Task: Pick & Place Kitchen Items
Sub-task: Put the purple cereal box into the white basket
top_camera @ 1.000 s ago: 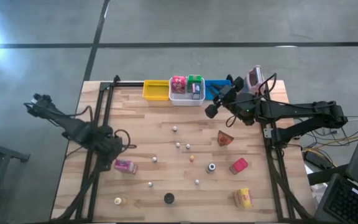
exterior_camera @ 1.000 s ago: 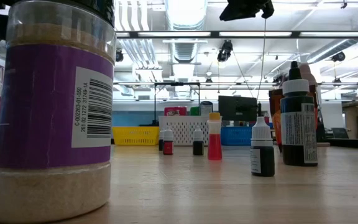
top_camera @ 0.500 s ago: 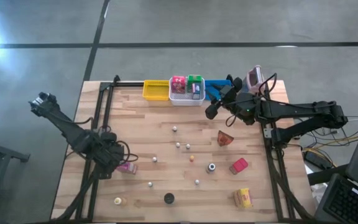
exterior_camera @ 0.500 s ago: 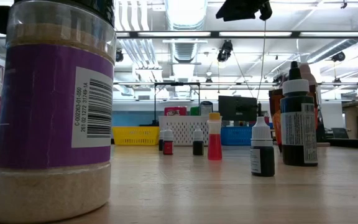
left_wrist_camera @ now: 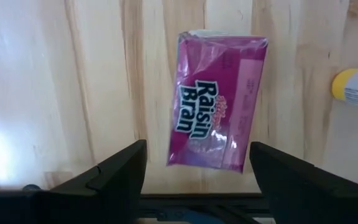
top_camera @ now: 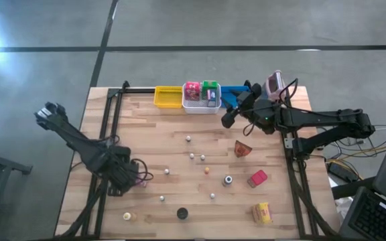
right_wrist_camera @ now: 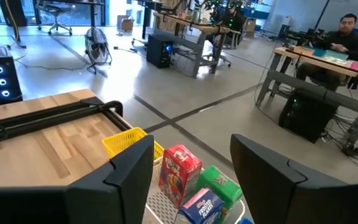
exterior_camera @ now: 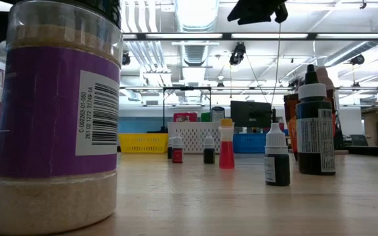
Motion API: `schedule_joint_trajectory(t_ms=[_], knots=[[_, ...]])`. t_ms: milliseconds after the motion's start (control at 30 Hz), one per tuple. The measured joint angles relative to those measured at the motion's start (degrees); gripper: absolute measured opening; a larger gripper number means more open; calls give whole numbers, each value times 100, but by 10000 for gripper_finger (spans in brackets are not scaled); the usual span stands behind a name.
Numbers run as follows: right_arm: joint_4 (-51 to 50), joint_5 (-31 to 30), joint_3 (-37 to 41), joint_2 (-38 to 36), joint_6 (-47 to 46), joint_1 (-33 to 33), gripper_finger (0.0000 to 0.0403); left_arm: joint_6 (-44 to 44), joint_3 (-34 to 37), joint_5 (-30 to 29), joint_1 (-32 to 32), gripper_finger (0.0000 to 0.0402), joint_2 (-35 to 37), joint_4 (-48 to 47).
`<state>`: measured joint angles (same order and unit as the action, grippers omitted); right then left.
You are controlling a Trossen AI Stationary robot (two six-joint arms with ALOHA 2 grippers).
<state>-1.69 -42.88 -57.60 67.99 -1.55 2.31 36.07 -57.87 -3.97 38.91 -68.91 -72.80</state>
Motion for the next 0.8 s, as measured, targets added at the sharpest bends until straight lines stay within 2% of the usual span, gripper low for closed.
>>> schedule_joint_trajectory(t_ms=[333, 467, 800], knots=[[-159, -12, 0, 0, 19, 52, 195, 87, 17, 31, 33, 289, -222, 262], [-156, -12, 0, -2, 13, 52, 192, 81, 226, 34, 43, 289, -273, 265], [-153, -10, 0, -2, 1, 52, 206, 30, 678, 63, 40, 289, -187, 790]])
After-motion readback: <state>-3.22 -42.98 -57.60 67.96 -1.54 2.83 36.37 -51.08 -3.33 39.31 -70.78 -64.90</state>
